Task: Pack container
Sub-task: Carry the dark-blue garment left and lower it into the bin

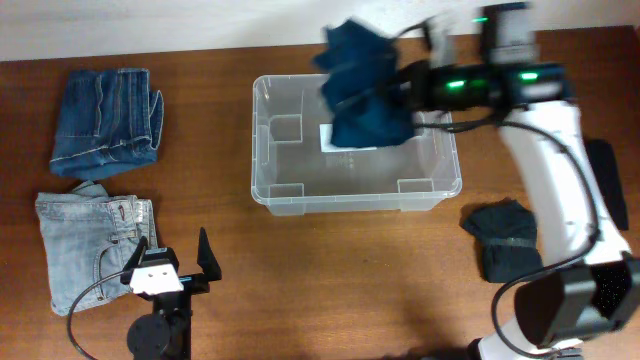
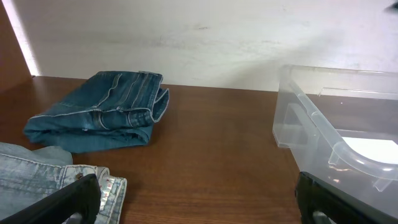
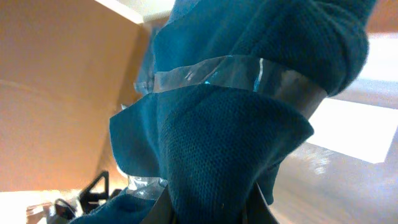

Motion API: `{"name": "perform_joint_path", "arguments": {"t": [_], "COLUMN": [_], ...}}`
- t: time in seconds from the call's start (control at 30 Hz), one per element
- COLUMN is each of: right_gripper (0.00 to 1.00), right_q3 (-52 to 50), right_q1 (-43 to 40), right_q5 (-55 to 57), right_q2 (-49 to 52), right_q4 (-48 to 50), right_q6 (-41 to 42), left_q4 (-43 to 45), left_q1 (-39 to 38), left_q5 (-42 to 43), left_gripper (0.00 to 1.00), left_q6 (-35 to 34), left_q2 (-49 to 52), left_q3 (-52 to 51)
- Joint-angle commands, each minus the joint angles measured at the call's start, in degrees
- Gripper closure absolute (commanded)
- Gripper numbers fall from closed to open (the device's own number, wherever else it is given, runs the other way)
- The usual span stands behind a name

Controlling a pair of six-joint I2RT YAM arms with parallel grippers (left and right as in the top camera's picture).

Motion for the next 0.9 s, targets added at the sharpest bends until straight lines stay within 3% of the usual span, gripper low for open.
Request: {"name": "perform_joint_path", "arguments": {"t": [0.0,0.37,0.87], "right_gripper": [0.96,0.96,0.96], "right_q3": [0.7,0.5,0.4], "right_q1": [7.7,19.3,19.8], "right_q5": [12.2,31.7,29.0], "right_q2": [1.3,4.2,13.9], "right_q4": [1.6,5.0,7.1], "right_q6": [7.7,17.8,14.3], "left_q4": [-0.2,-0.2,-0.2], "left_q1": [0.3,0.3,0.3], "left_q5": [0.5,0.5,0.5], "left_gripper": [0.01,0.01,0.01], "left_q6": [0.5,0.5,0.5], "left_q2": [-0.4,-0.4,-0.4], "left_q3": [-0.2,-0.2,-0.2]}}
